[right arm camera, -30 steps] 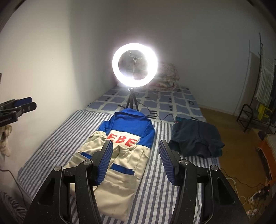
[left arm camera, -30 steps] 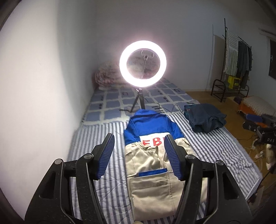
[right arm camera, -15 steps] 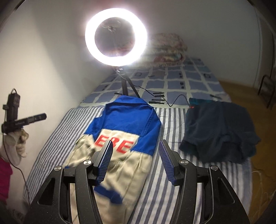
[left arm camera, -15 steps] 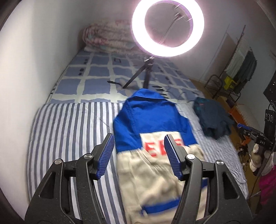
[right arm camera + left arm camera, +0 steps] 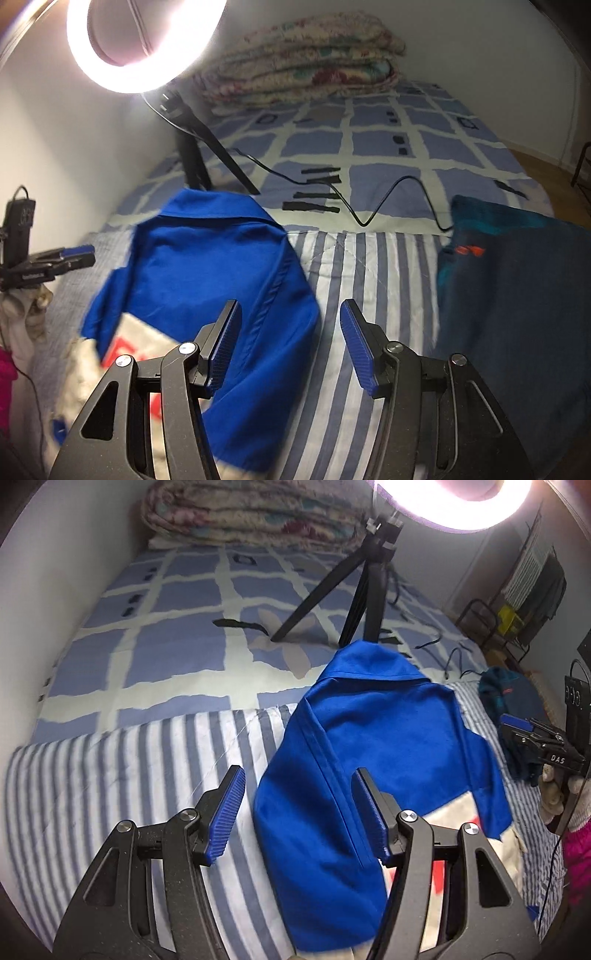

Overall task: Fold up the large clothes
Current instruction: 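Move both tools to the blue collar and grasp it, then lift the blue collar with both tools and flip it over the folded hem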

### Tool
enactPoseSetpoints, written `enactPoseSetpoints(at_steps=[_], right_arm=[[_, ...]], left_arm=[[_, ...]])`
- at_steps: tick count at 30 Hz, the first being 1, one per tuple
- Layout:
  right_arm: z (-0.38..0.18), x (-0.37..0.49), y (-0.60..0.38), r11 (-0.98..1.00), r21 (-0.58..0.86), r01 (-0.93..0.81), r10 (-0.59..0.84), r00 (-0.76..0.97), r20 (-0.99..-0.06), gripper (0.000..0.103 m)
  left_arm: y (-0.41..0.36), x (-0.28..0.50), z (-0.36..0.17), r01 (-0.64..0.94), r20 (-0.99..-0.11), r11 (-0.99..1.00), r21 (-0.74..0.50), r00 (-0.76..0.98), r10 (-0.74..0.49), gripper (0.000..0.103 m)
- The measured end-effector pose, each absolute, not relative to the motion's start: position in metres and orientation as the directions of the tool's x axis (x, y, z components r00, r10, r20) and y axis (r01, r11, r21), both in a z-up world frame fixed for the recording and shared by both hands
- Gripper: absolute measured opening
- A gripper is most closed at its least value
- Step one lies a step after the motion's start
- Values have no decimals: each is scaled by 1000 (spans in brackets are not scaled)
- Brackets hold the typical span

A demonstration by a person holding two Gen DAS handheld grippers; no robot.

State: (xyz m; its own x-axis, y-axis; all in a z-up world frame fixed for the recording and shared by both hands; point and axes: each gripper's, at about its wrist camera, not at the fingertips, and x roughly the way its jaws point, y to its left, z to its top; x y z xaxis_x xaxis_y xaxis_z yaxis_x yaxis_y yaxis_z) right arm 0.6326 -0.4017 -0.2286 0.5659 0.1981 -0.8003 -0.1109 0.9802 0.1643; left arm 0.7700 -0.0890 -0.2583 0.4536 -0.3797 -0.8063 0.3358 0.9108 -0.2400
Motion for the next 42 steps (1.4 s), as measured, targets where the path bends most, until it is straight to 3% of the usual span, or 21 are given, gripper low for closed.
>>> enactPoseSetpoints(at_steps=[7,13,15,17,20,25,42], right_arm=[[-271,664,-402,974,191,-119,225,508,-831,54],[-279,672,-394,957,244,-157,290,521,-803,54],[-280,675,-390,951,257,-171,309,516,-799,41],[-279,676,-383,948,257,-188,317,510,-799,23],[-278,677,-376,951,237,-197,306,508,-805,9],[-264,670,-374,953,230,-196,300,540,-786,4],[-167,598,-363,931,236,-279,363,636,-681,2]], left_arm=[[-112,801,-293,371,-842,914,-165,430,-327,61],[-130,806,-303,409,-838,900,-151,429,-336,40],[-131,806,-303,410,-835,898,-160,429,-345,34],[-133,806,-303,421,-834,893,-157,428,-349,19],[-135,803,-300,428,-829,891,-150,438,-349,8],[-132,794,-287,419,-803,897,-139,483,-350,5],[-112,701,-193,450,-681,883,-134,606,-411,3]])
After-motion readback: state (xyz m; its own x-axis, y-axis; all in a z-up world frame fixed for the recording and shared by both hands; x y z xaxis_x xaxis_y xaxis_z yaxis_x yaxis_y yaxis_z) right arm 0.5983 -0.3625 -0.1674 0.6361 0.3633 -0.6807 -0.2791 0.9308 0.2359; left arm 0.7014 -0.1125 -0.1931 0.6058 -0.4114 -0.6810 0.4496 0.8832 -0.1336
